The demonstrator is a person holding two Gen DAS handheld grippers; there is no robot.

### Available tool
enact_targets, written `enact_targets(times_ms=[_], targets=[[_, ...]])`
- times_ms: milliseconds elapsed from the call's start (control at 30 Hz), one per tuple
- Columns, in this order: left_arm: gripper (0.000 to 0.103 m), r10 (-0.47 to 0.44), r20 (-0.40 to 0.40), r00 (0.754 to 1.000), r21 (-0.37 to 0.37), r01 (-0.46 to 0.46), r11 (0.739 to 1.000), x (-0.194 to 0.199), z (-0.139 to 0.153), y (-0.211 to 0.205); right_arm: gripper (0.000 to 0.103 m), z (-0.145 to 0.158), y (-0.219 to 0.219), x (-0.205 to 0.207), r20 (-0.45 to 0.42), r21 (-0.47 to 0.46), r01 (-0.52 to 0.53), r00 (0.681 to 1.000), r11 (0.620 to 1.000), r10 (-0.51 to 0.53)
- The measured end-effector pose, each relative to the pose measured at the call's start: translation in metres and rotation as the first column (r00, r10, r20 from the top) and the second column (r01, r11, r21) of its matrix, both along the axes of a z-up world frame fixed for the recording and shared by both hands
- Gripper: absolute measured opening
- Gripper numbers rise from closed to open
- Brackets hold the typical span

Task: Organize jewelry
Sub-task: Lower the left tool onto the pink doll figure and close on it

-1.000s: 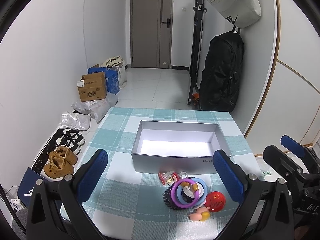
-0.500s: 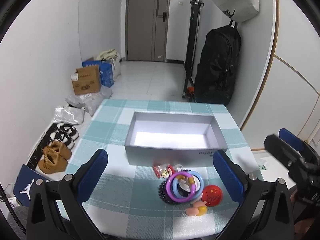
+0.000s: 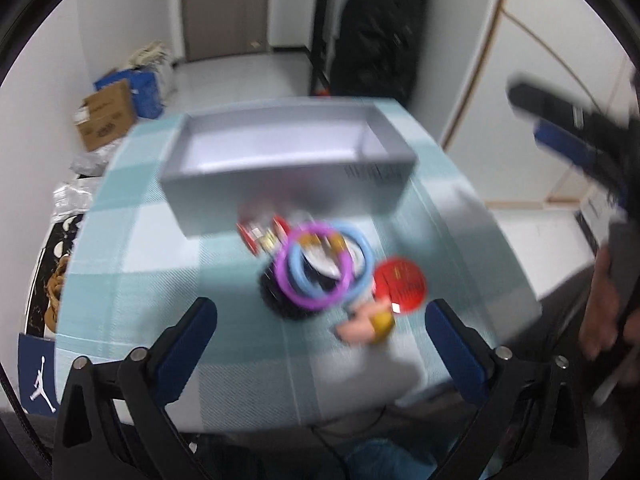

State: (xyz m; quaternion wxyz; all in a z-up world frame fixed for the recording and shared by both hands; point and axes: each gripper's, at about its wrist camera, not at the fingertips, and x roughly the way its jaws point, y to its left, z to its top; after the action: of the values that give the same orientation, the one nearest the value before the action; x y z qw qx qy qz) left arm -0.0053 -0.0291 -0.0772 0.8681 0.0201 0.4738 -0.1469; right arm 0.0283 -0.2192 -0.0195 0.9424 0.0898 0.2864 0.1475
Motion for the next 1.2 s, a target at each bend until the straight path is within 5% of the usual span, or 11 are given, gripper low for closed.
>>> enact_targets(times_ms=[400, 533, 700, 1033, 1200], targets=[[0.067, -0.053, -0.075, 0.996, -0.009, 0.053, 0.999, -0.003, -0.009, -0.017, 0.103, -0.004, -0.005, 0.007, -0.040, 0.012, 0.000, 0.999, 1.000, 0.001], [0.066, -0.044, -0.074, 0.996, -0.015, 0.043, 0.999, -0.003, -0.009, -0.018, 0.103, -0.005, -0.006, 0.008, -0.051, 0.018, 0.002, 0.999, 1.000, -0.001], [0.029, -0.030, -0.079, 0.996, -0.011, 0.029, 1.000, 0.002, -0.011, -0.013, 0.103, -0.005, -0.009, 0.006, -0.049, 0.013, 0.010, 0.999, 1.000, -0.009], [0.029, -0.066, -0.079, 0.995, -0.041, 0.063, 0.997, 0.000, -0.007, -0.013, 0.103, -0.008, -0.010, 0.007, -0.079, -0.001, 0.024, 0.997, 1.000, -0.024], [0.029, -0.064, -0.041, 0.997, -0.114, 0.059, 0.992, -0.004, 0.007, -0.004, 0.103, -0.013, -0.005, 0.007, -0.137, -0.031, -0.008, 0.991, 0.999, 0.004]])
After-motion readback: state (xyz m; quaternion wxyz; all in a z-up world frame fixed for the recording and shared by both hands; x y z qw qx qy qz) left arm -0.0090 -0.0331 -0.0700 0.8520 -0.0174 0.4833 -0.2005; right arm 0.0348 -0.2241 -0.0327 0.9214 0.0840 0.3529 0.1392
